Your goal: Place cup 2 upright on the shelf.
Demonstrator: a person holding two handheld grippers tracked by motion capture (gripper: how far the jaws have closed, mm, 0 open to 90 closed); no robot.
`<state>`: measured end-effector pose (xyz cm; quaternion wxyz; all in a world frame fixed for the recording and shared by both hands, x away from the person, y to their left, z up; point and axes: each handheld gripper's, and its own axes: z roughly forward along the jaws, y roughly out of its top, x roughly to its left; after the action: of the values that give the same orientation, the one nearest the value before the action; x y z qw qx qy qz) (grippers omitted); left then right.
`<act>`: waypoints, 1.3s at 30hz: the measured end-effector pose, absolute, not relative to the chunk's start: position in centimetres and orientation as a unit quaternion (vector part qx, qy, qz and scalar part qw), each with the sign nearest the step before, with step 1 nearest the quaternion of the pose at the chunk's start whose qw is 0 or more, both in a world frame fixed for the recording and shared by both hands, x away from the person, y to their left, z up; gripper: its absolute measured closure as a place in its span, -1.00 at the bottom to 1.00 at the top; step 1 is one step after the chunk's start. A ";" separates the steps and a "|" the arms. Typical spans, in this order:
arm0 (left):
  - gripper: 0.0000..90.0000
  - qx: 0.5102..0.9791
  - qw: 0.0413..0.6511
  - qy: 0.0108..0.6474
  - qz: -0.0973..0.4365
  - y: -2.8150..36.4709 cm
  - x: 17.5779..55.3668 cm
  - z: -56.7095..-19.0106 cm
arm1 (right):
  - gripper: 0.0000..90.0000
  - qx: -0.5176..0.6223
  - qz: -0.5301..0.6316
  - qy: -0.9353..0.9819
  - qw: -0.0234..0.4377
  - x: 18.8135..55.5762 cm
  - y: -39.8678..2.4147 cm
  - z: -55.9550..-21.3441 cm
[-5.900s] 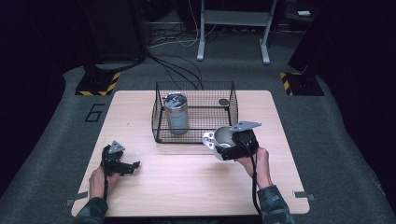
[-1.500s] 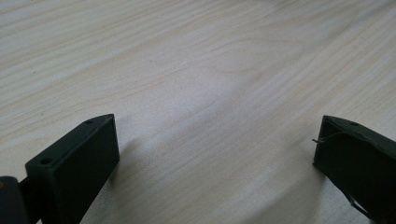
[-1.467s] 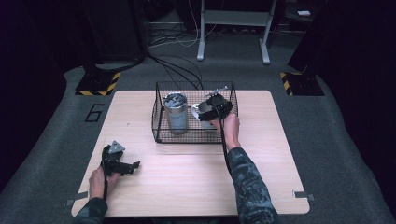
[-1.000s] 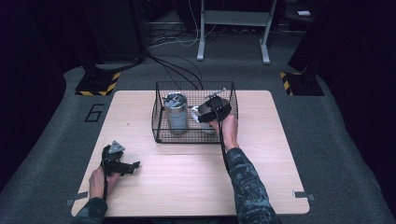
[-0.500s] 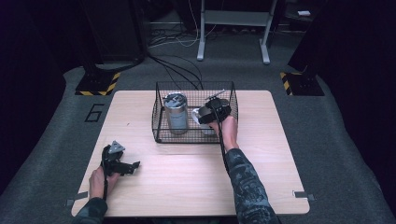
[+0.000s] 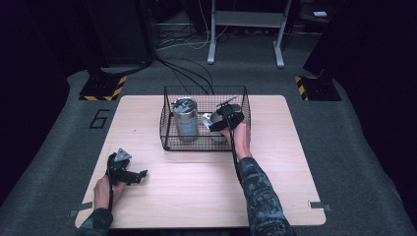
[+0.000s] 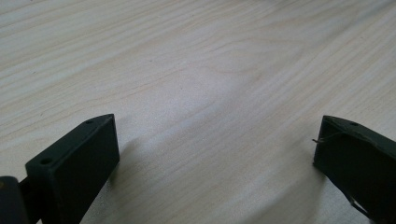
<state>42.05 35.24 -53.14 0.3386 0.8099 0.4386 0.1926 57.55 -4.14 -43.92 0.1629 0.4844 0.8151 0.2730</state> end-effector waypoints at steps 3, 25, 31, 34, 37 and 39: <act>-1.00 0.810 0.338 0.439 0.193 35.2 42.1 -53.1 | -0.93 0.485 0.273 0.814 0.166 57.4 -4.2 -43.8; -1.00 0.810 0.339 0.439 0.193 35.2 42.0 -53.1 | -1.00 0.430 0.309 0.824 0.202 53.9 -4.6 -40.0; -1.00 0.811 0.337 0.440 0.187 35.2 42.0 -53.1 | -1.00 0.404 0.330 0.830 0.199 51.8 -5.0 -38.6; -1.00 0.812 0.335 0.439 0.188 35.3 42.0 -53.0 | -1.00 0.386 0.344 0.833 0.197 50.6 -5.3 -38.0; -1.00 0.812 0.335 0.439 0.187 35.3 42.0 -53.0 | -1.00 0.373 0.351 0.835 0.199 49.5 -5.4 -37.6; -1.00 0.812 0.335 0.439 0.187 35.3 42.0 -53.0 | -1.00 0.369 0.358 0.834 0.201 48.5 -5.5 -37.3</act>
<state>42.04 35.27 -53.04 0.3351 0.8124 0.4388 0.1874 48.55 -5.48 -37.27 0.2009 0.3687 0.8338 0.3585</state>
